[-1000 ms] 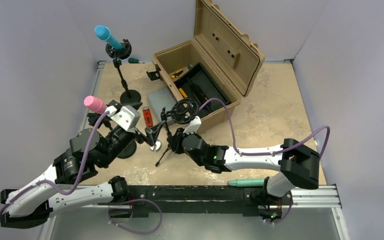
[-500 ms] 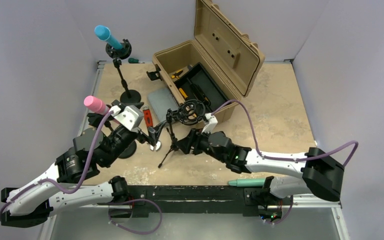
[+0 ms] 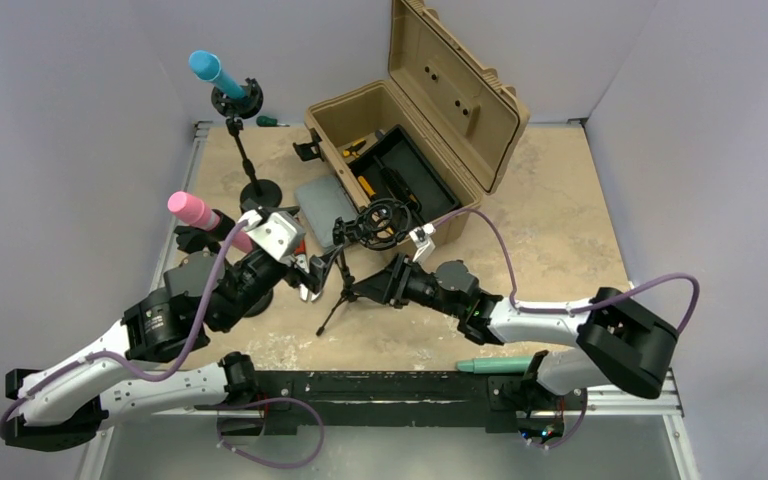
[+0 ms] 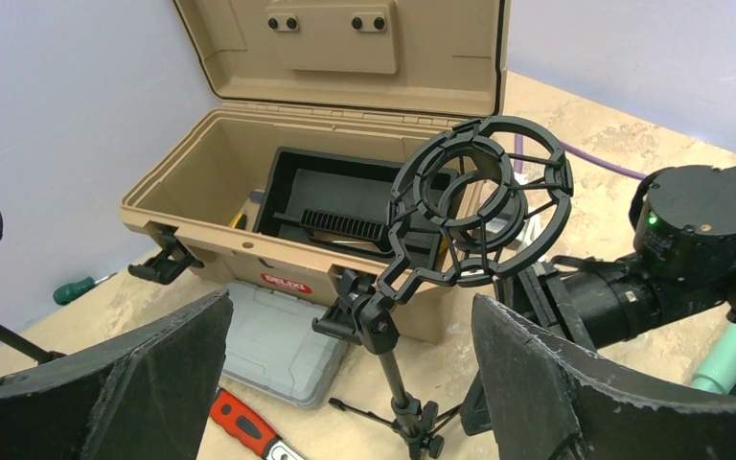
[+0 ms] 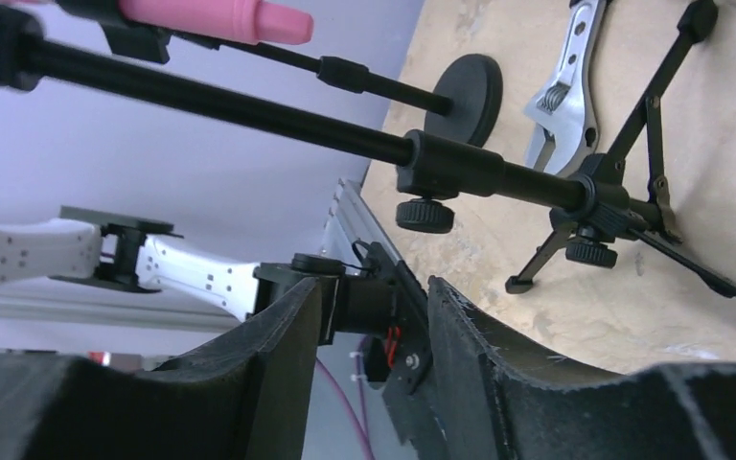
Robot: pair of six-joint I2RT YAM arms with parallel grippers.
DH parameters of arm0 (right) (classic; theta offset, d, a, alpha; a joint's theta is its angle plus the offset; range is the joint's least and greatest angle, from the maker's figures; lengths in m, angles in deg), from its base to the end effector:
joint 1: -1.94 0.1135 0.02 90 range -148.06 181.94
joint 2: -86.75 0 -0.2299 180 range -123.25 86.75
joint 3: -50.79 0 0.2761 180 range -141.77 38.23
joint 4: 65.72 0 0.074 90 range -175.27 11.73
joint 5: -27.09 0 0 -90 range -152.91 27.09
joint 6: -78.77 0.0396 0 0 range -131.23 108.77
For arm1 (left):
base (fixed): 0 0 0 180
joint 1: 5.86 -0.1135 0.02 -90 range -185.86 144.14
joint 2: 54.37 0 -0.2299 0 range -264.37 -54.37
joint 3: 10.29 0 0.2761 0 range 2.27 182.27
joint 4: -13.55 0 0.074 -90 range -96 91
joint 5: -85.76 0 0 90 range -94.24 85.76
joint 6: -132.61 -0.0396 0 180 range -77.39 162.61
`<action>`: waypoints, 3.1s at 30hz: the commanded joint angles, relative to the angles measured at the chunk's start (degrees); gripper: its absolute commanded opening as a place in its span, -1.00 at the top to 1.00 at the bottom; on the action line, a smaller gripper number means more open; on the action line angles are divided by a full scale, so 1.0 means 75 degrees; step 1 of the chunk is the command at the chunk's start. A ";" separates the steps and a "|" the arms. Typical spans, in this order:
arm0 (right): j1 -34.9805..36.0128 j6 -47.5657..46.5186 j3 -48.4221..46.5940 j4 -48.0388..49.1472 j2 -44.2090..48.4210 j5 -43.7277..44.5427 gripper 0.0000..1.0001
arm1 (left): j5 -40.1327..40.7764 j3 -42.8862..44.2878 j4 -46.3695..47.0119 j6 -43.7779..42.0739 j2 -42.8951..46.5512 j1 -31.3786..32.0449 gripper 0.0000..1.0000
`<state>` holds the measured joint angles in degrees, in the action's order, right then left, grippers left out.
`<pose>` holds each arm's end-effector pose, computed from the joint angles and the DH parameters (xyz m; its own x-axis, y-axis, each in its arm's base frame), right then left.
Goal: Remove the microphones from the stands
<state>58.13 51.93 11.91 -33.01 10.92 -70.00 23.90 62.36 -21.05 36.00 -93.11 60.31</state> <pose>0.1614 0.2498 0.1621 -0.8154 0.3737 -0.4421 -0.3665 0.2579 0.8939 0.0893 -0.1559 0.4101 0.0661 0.1016 -0.9926 0.6126 0.7812 0.1207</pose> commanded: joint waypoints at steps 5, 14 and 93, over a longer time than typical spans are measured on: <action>-0.0038 0.1492 -0.0295 0.0997 -0.0659 0.0174 0.14 | -0.0083 0.0044 0.0144 0.0023 0.0126 0.0103 -0.84; -0.0038 0.1528 -0.0686 0.0906 -0.1081 0.0407 0.17 | -0.0072 0.0055 0.0127 0.0008 0.0183 0.0234 -0.83; 0.0831 -0.3241 -0.1774 -0.2855 -0.1152 0.3910 1.00 | 0.0244 0.0021 0.0133 -0.0131 0.0233 0.0529 -0.82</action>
<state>62.98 44.84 -2.78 -45.01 -0.49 -49.24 24.82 62.36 -21.11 35.93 -91.47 63.72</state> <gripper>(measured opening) 0.163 0.915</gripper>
